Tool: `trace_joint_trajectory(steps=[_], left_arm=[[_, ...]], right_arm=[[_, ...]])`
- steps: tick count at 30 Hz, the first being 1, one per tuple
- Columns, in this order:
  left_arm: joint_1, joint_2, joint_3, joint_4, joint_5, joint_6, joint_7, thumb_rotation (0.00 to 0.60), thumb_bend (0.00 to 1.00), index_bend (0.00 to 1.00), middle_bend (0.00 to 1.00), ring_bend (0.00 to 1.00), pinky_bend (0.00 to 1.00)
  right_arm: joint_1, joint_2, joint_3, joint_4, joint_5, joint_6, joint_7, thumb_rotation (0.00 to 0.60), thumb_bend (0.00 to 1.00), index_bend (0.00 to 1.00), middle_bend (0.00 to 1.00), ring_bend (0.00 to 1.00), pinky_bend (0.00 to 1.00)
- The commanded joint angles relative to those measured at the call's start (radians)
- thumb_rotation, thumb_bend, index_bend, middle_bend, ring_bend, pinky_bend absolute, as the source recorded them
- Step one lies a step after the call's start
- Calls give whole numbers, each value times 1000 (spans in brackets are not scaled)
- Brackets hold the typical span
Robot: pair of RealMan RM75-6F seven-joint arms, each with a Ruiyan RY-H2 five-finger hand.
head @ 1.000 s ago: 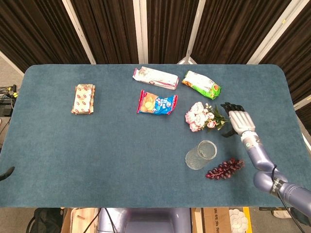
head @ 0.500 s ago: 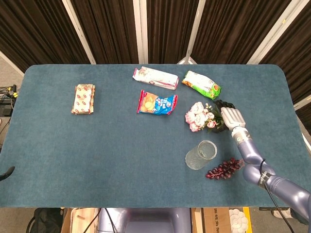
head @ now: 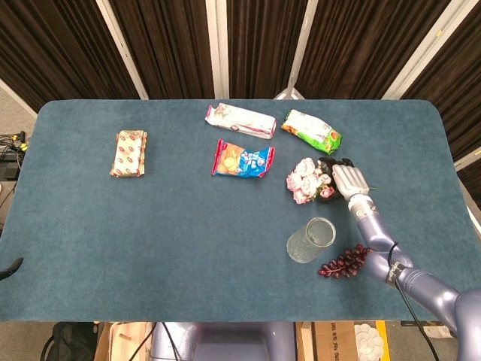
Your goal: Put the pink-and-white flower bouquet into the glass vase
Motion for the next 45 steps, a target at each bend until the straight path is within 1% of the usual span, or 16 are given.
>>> trace_joint_trajectory(steps=[1,3,6,9,11,13,16,19,23,29,33,34,40,43,45], left_arm=[[-1,-1,0,-1,0,-2,0,600,154,71,32,0,24],[-1,-1,0,-1,0,-3,-1,600,154,72,32,0,24],[-2,0,1,-2,0,-5,-3,600,154,74,32,0,24],[-2,1,2,-4,0,-9,-8,600,154,77,32,0,24],[-3,1,2,-4,0,-10,-9,600,154,77,32,0,24],[-3,1,2,-5,1,-10,-10,600,154,78,32,0,24],[-2,1,2,-6,1,-10,-10,600,154,79,32,0,24],[-3,2,3,-7,1,-12,-12,600,154,80,32,0,24],[-3,3,3,-9,0,-14,-15,600,154,82,32,0,24],[-3,5,2,-9,0,-15,-20,600,154,83,32,0,24],[-4,5,2,-9,-2,-17,-20,600,154,83,32,0,24],[-5,5,2,-9,-2,-18,-20,600,154,83,32,0,24],[-6,3,1,-7,-1,-18,-20,600,154,82,32,0,24],[-6,2,2,-7,0,-18,-20,600,154,83,32,0,24],[-7,1,2,-7,0,-18,-19,600,154,83,32,0,24]], right_arm=[[4,-13,-8,12,-11,-1,-1,600,147,190,228,223,0],[5,-21,-7,20,-15,6,2,600,146,214,246,246,0],[4,-35,-4,32,-31,32,15,600,147,285,302,316,0],[1,-51,1,52,-42,66,19,600,147,371,387,402,4],[-1,-61,5,62,-45,86,22,600,179,442,455,460,32],[-4,-67,6,69,-47,95,22,600,235,488,487,487,61],[-6,-61,1,65,-50,82,25,600,289,520,497,497,70],[-8,-50,2,53,-56,82,29,600,296,542,521,517,78],[-11,-36,5,36,-64,89,36,600,340,598,570,555,99],[-18,-5,9,-4,-74,87,59,600,348,612,582,568,98],[-20,23,25,-33,-84,94,93,600,348,612,582,568,98],[-20,35,39,-42,-84,101,111,600,347,612,582,567,98],[-21,82,79,-60,-88,110,178,600,348,612,583,568,98],[-21,115,114,-65,-84,116,234,600,347,612,583,567,98],[-23,143,148,-65,-74,126,278,600,347,612,582,567,99]])
